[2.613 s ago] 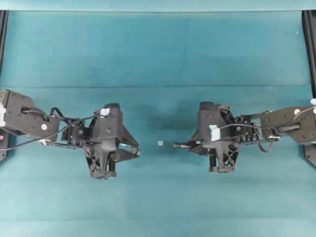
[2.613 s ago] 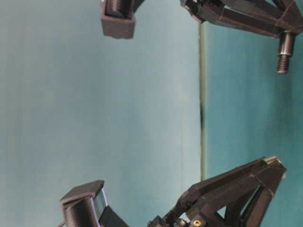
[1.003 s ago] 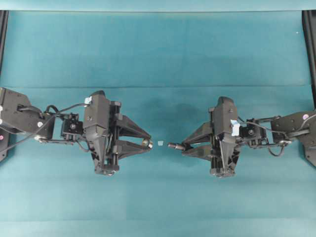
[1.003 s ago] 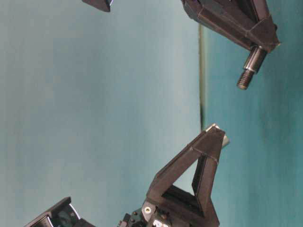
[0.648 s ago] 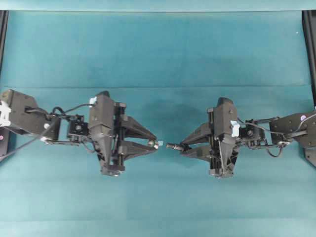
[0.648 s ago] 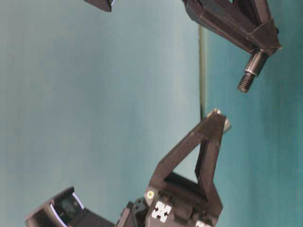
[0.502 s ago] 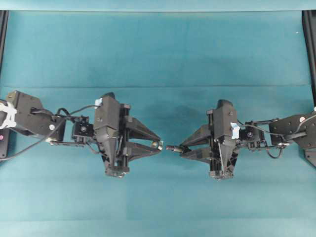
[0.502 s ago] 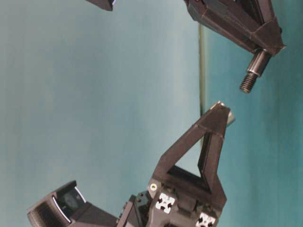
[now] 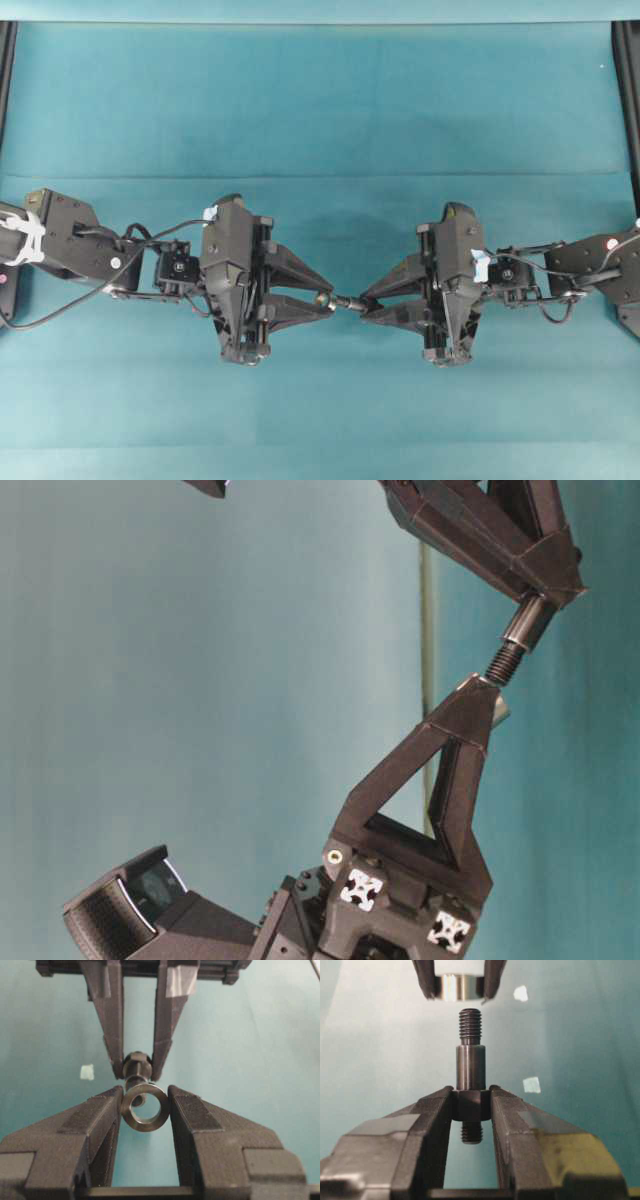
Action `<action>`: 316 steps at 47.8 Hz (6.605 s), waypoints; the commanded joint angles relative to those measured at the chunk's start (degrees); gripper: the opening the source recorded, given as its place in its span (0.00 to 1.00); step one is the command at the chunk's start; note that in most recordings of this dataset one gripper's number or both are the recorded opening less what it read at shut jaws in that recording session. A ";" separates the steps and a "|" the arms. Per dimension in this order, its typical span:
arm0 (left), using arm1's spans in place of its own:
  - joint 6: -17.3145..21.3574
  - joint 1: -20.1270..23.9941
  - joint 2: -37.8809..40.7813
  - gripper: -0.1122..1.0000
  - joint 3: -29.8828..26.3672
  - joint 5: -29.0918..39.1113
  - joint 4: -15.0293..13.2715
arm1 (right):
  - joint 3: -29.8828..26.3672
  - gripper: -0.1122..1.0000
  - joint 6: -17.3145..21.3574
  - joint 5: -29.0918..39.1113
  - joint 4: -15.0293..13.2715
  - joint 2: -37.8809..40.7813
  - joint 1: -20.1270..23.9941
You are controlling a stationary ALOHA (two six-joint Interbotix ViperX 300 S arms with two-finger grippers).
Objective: Insert the washer onto the shaft with both hands.
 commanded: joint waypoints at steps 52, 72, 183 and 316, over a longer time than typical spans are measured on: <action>0.00 -0.09 2.46 0.43 -2.99 -0.44 0.00 | -1.93 0.10 0.53 -2.46 1.14 0.26 0.53; 0.00 -0.18 3.52 0.43 -4.31 -0.44 0.00 | -1.93 0.10 0.53 -2.20 1.14 0.44 0.53; 0.35 -0.18 3.16 0.90 -8.26 13.54 -0.09 | -1.67 0.10 0.53 -2.02 1.14 0.62 0.44; 5.10 -0.18 -29.79 0.89 11.69 28.74 -0.09 | -2.11 0.10 0.53 -0.88 1.14 0.97 0.35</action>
